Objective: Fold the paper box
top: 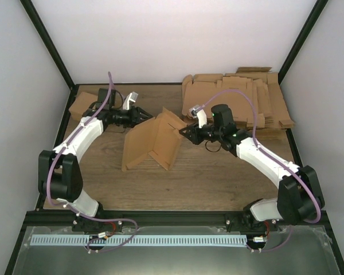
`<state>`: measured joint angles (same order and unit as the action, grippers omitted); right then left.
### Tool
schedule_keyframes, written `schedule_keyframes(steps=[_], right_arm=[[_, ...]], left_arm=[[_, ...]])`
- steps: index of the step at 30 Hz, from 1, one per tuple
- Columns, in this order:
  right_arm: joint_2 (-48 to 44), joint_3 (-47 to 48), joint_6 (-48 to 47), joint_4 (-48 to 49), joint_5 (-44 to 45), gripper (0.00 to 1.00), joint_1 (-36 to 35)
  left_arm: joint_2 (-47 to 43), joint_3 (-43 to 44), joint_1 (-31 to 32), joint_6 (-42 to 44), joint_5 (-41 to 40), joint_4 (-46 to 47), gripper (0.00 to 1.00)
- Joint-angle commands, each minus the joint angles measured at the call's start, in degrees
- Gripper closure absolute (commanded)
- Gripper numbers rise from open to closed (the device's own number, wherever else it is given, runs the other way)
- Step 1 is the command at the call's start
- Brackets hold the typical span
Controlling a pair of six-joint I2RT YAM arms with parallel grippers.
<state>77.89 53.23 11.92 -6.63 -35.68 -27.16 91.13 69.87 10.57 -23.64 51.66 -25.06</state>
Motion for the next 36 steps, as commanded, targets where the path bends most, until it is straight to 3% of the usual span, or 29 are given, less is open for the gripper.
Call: schedule_keyframes(steps=[1,7,16,28,36], right_arm=[[-0.6,5.2,-9.6,-2.2,3.5,0.9,-2.9],[-0.9,8.6,-19.9,-4.7,6.5,0.99,-3.8],[-0.5,7.2,-32.5,-2.3,3.5,0.99,-3.9],[2.8,7.0,-31.1,-1.6,1.3,0.98,-3.9],[3.7,6.9,-30.8,-1.6,2.2,0.97,-4.0]], left_arm=[[-3.5,0.7,-1.1,1.8,-0.2,-0.8,0.65],[-7.7,-1.5,-5.1,1.0,1.3,-0.1,0.65],[-9.5,-7.0,-5.8,3.4,10.1,1.3,0.61],[-4.6,-4.6,-3.8,6.8,15.0,1.0,0.62],[-2.6,-4.3,-1.3,9.9,10.6,-2.6,0.64]])
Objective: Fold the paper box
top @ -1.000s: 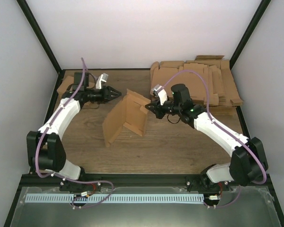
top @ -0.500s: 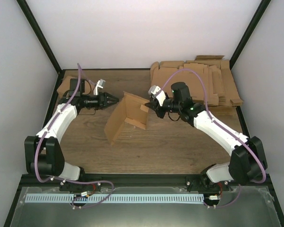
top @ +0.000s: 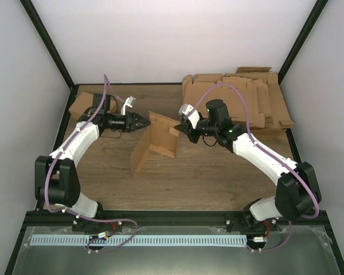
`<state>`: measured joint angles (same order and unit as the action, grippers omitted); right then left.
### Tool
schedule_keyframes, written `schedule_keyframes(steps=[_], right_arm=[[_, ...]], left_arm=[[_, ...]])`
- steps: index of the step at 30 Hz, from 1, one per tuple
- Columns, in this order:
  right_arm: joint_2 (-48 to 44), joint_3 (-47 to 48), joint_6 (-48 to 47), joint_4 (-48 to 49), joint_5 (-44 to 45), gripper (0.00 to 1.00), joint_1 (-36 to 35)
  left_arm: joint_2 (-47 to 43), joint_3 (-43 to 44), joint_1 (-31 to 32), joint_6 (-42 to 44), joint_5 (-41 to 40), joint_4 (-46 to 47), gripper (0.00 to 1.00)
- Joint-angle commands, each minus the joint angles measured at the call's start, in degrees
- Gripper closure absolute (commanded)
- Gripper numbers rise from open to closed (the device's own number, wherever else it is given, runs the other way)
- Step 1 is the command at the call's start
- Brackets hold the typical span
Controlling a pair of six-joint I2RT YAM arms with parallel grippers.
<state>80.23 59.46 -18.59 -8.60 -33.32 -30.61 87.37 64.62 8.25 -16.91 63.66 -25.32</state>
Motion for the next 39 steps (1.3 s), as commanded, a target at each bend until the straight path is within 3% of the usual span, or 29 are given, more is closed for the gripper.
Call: schedule_keyframes(steps=[1,6,10,18,28,39], right_arm=[[1.6,0.8,-0.3,0.2,-0.1,0.96,-0.6],[1.6,0.5,0.1,0.7,0.0,0.94,-0.8],[1.3,-0.3,1.5,1.7,1.0,0.84,-0.8],[-1.5,-2.4,3.5,4.8,0.2,0.64,-0.8],[-1.9,-0.6,3.9,2.3,0.3,0.59,-1.1],[-1.6,-2.7,5.9,1.5,7.8,0.55,-4.5]], left_arm=[[1.4,1.1,1.1,3.4,-2.0,-2.6,0.66],[2.9,2.5,1.1,3.7,-6.5,-4.2,0.72],[4.2,4.7,1.1,3.9,-9.3,-6.0,0.78],[6.5,6.9,1.1,6.3,-11.4,-10.1,0.79],[7.7,8.5,1.6,7.3,-10.9,-11.8,0.79],[7.9,8.7,2.6,7.5,-12.0,-12.0,0.79]])
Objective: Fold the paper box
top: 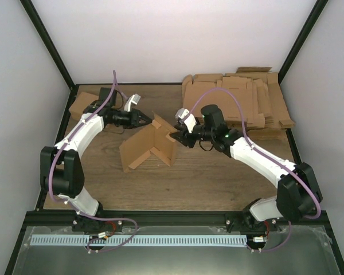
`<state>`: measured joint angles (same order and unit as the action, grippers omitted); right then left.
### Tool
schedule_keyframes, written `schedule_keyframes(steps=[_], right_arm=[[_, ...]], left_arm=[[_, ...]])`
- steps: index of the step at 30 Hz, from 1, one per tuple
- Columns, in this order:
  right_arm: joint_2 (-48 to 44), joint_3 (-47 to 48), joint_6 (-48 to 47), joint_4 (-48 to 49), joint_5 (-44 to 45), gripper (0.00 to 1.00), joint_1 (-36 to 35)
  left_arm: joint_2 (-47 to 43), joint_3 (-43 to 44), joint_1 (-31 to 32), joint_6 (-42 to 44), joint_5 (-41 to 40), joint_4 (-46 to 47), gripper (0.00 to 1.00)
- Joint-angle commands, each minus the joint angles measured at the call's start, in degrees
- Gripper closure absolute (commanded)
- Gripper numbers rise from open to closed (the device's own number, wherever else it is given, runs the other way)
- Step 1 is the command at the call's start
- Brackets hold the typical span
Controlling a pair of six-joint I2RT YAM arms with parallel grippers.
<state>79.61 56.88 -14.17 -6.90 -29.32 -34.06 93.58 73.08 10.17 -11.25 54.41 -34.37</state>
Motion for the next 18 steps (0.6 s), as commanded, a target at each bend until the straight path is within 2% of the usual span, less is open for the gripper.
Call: schedule_keyframes(steps=[1,6,10,18], right_arm=[[-1.3,-0.3,1.8,-0.1,5.0,0.55,-1.1],[-5.5,-1.4,1.9,1.5,6.6,0.53,-1.1],[-8.1,-0.7,1.8,1.3,4.1,0.44,-1.1],[-6.3,9.5,6.7,-4.7,0.0,0.39,-0.8]], left_arm=[[1.6,0.3,0.7,1.8,-2.8,-3.0,0.79],[1.9,0.5,0.8,2.1,-3.0,-3.3,0.79],[1.9,0.7,0.8,2.4,-3.2,-3.7,0.79],[1.8,0.8,0.8,3.0,-3.2,-4.2,0.79]])
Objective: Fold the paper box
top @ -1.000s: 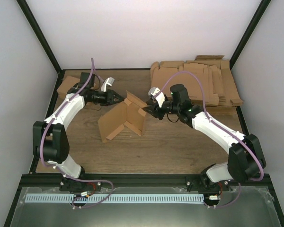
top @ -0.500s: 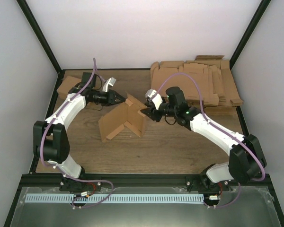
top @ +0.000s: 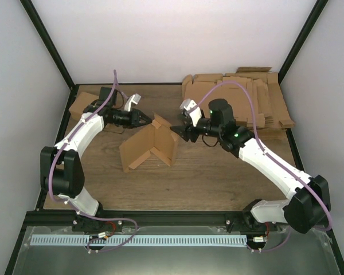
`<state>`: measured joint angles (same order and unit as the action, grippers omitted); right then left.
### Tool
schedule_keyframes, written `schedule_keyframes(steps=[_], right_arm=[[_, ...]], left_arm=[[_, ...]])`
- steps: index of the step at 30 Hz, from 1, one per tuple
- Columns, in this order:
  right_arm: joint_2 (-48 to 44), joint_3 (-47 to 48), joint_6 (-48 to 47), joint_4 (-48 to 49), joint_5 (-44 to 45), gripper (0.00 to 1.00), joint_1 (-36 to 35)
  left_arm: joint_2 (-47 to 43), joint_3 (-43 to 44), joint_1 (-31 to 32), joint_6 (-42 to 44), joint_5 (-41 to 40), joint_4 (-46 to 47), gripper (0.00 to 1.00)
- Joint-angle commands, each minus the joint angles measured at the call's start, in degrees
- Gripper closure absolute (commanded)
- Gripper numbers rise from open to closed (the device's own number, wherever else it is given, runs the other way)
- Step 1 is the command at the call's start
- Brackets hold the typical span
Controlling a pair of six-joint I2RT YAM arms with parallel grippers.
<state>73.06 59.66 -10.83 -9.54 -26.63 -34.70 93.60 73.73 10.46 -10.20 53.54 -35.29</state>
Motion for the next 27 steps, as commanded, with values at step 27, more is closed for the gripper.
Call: schedule_keyframes(steps=[27], right_arm=[[-3.1,-4.4,14.3,0.5,-2.3,0.24,3.1]], left_arm=[[1.3,0.2,0.5,2.0,-2.5,-3.7,0.79]])
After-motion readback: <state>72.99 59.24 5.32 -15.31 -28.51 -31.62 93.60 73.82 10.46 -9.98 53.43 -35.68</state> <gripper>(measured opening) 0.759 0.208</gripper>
